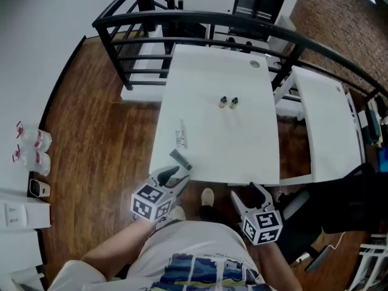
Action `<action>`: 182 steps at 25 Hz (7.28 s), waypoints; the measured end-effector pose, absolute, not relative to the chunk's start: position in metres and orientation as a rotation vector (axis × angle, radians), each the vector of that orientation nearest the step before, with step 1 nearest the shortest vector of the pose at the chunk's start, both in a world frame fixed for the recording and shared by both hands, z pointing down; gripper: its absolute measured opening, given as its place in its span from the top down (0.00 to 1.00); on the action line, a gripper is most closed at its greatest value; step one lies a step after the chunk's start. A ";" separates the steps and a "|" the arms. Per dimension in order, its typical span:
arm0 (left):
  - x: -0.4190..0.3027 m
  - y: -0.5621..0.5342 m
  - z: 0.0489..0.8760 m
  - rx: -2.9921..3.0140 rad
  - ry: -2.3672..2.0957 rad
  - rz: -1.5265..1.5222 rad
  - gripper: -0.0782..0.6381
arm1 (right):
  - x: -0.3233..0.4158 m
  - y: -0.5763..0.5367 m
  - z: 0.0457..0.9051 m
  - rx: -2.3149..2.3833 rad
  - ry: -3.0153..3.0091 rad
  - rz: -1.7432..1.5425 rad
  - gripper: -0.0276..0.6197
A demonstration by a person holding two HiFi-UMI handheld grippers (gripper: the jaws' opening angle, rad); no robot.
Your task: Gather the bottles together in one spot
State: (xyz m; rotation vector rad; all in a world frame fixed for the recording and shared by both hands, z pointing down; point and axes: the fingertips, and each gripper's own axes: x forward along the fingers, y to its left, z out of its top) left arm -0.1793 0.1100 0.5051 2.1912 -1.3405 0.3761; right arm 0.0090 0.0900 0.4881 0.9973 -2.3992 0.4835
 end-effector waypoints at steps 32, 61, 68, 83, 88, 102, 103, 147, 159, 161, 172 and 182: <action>-0.241 -0.078 0.689 1.669 -1.259 1.064 0.62 | 0.043 -0.067 0.527 0.770 -2.469 0.532 0.50; -0.037 -0.110 0.472 2.120 -1.042 -0.152 0.63 | -0.054 -0.072 0.491 0.581 -2.742 0.705 0.53; -0.034 -0.104 0.476 2.208 -1.018 -0.052 0.61 | -0.040 -0.073 0.501 0.615 -2.693 0.608 0.63; -0.061 -0.136 0.446 2.304 -0.873 0.285 0.70 | -0.023 -0.081 0.515 0.642 -2.584 0.146 0.63; -0.058 -0.140 0.456 2.275 -0.865 0.332 0.70 | -0.018 -0.088 0.527 0.652 -2.544 0.071 0.63; -0.057 -0.166 0.463 2.416 -0.948 0.567 0.74 | -0.031 -0.116 0.540 0.635 -2.535 0.115 0.57; -0.063 -0.171 0.467 2.427 -0.987 0.600 0.74 | -0.027 -0.117 0.542 0.640 -2.530 0.138 0.57; -0.134 -0.171 0.491 2.531 -1.457 0.503 0.54 | 0.039 -0.074 0.550 0.849 -2.427 0.410 0.53; -0.175 0.060 0.426 2.384 -1.462 0.265 0.54 | 0.013 0.047 0.493 0.989 -2.432 0.442 0.53; -0.174 0.093 0.435 2.360 -1.439 0.272 0.54 | 0.012 0.066 0.483 1.007 -2.431 0.436 0.53; -0.164 0.182 0.449 2.323 -1.311 0.307 0.54 | 0.007 0.134 0.466 1.035 -2.429 0.415 0.53; -0.192 0.174 0.470 2.226 -1.385 0.245 0.53 | -0.003 0.137 0.472 1.020 -2.433 0.420 0.53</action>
